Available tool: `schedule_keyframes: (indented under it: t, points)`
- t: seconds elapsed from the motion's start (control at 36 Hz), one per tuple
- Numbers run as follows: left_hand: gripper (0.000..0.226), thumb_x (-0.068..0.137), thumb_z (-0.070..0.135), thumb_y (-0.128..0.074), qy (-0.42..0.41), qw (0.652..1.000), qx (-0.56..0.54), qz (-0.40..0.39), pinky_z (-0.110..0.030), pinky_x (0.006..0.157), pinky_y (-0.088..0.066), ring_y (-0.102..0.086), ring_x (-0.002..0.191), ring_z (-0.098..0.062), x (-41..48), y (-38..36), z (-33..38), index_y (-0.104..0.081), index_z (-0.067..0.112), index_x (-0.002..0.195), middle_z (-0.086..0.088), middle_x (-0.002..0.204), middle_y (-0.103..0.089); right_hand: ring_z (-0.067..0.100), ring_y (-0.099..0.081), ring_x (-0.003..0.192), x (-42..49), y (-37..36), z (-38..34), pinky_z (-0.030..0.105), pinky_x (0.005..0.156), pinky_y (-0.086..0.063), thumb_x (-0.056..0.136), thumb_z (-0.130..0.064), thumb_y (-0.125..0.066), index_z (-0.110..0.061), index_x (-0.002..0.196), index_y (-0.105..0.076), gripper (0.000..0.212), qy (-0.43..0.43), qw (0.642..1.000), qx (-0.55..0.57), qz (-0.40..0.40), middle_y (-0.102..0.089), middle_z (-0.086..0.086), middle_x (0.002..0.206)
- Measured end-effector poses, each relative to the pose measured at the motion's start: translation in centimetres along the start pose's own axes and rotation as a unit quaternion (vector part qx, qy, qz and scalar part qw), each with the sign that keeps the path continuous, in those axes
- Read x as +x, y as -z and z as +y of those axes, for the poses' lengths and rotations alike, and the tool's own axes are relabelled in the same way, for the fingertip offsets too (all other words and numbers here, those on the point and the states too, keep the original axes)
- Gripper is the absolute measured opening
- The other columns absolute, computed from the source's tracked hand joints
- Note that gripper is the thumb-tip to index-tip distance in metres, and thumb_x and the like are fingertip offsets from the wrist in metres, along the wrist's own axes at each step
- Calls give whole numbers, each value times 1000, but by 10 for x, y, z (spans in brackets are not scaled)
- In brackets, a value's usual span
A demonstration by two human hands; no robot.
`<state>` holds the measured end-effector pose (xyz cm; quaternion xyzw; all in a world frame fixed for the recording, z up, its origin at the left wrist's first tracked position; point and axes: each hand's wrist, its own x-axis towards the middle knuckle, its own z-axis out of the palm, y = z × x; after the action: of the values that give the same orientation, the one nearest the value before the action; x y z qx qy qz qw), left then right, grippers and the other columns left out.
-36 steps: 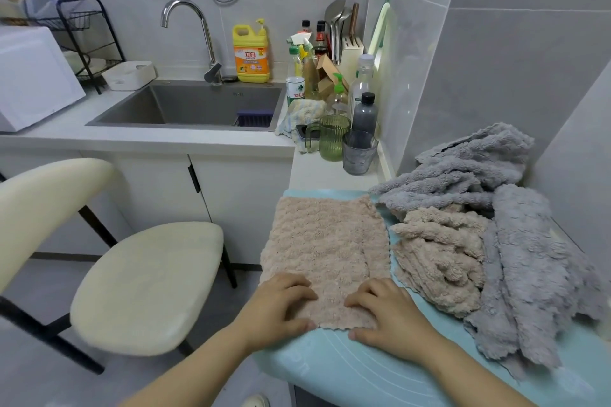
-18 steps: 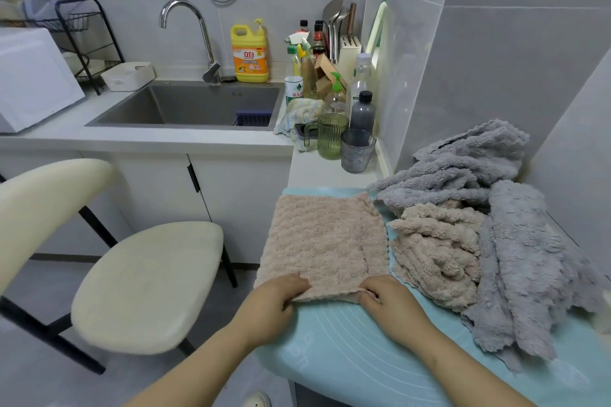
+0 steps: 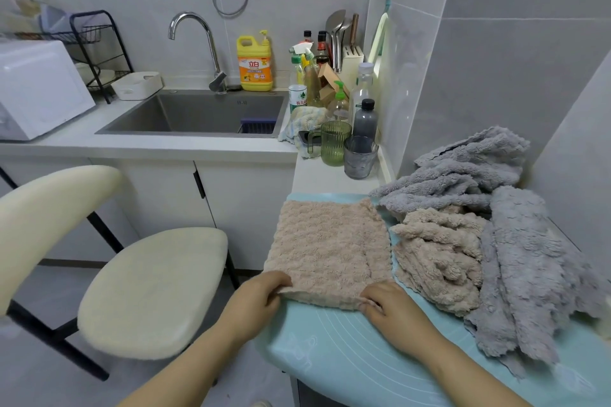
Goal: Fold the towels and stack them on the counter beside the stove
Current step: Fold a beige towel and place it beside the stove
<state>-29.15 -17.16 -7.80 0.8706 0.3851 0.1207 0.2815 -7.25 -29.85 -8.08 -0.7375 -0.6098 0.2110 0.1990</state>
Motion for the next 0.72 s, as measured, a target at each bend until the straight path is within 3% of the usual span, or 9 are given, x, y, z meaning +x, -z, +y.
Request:
schedule_keyframes:
  t: [0.08,0.22,0.39,0.53,0.64,0.72]
  points:
    - [26,89,9,-50,20,999,24,22,-22,81,-41,-55,95,-10,2,9,0,-62,18,110,8,106,-64,0,-39,81,1,3,-2,9,69,-33,97,-25,-46,-33,68,-37,31,-21,1000,9,-3,-42,-17,74]
    - [31,88,6,-47,51,996,50,54,-17,75,-33,-57,105,-13,4,17,-5,-63,19,111,7,111,-65,9,-40,81,1,5,-3,9,65,-33,97,-23,-44,-19,81,-47,17,-34,999,13,8,-43,-11,74]
    - [26,93,10,-46,90,991,15,96,-21,71,-34,-60,98,-19,2,24,-4,-60,16,114,1,105,-68,-5,-40,78,-1,8,-6,8,67,-34,94,-18,-47,-29,81,-45,18,-38,999,-1,-10,-44,-16,77]
    - [19,94,12,-50,130,978,-25,164,-23,71,-36,-60,89,-19,4,30,-9,-63,14,107,1,101,-68,0,-46,82,-2,11,-5,7,68,-37,86,-7,-49,-32,90,-49,25,-65,997,17,-27,-50,-16,87]
    - [13,93,25,-54,74,993,-38,84,-17,74,-37,-56,86,-8,2,30,-5,-59,25,105,12,91,-60,4,-48,75,-1,9,-7,14,62,-36,91,-20,-52,-31,77,-52,18,-65,997,35,-9,-57,-5,85]
    - [42,88,40,-60,38,998,-24,-32,-16,86,-37,-50,101,-4,-2,20,3,-52,22,125,11,114,-55,5,-43,67,-1,7,-9,17,59,-33,93,-27,-52,-23,68,-47,26,-60,997,42,10,-50,-3,73]
